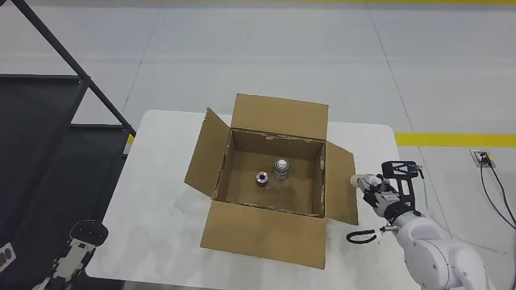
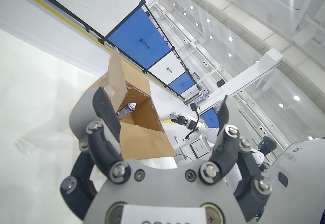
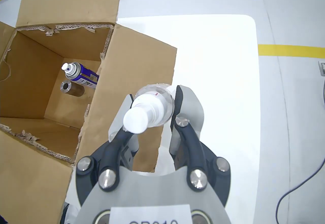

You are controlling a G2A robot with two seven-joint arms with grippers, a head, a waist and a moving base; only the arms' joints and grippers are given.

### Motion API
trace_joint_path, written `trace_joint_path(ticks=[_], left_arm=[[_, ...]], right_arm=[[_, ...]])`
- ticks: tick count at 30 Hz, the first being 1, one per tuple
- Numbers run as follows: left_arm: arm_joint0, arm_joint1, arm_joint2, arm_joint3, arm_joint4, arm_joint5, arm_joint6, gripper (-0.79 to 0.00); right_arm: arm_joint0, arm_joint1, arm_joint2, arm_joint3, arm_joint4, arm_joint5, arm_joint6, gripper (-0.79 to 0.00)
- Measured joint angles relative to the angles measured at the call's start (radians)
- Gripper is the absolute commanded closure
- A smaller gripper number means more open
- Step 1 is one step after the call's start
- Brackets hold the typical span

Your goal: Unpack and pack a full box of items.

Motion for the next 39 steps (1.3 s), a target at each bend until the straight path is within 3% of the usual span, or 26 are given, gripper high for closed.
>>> trace_joint_path(ticks=[10, 17, 28, 32, 33, 34, 39], left_arm=[[0.0, 0.0, 0.0, 0.0, 0.0, 0.0, 0.0, -0.785], [0.0, 0.0, 0.0, 0.0, 0.0, 0.0, 0.0, -0.785], [0.0, 0.0, 0.0, 0.0, 0.0, 0.0, 0.0, -0.785], [0.0, 0.0, 0.0, 0.0, 0.0, 0.0, 0.0, -0.785], [0.0, 0.0, 0.0, 0.0, 0.0, 0.0, 0.0, -0.785], [0.0, 0.0, 0.0, 0.0, 0.0, 0.0, 0.0, -0.785], [0.0, 0.0, 0.0, 0.0, 0.0, 0.0, 0.0, -0.785]], right_arm=[[0.105, -0.005, 0.004, 0.229, 0.064, 0.002, -0.039, 0.0], [0.197, -0.002, 0.014, 0.347, -0.014, 0.074, 0.002, 0.0], [0.339, 0.004, 0.003, 0.598, -0.035, -0.028, 0.032, -0.003], [0.361, 0.002, -0.019, 0.635, -0.04, -0.038, 0.035, -0.4], [0.363, 0.002, -0.021, 0.638, -0.037, -0.042, 0.037, -0.665], [0.365, 0.002, -0.022, 0.641, -0.034, -0.046, 0.039, -0.767], [0.36, 0.002, -0.021, 0.627, -0.03, -0.041, 0.027, -0.785]])
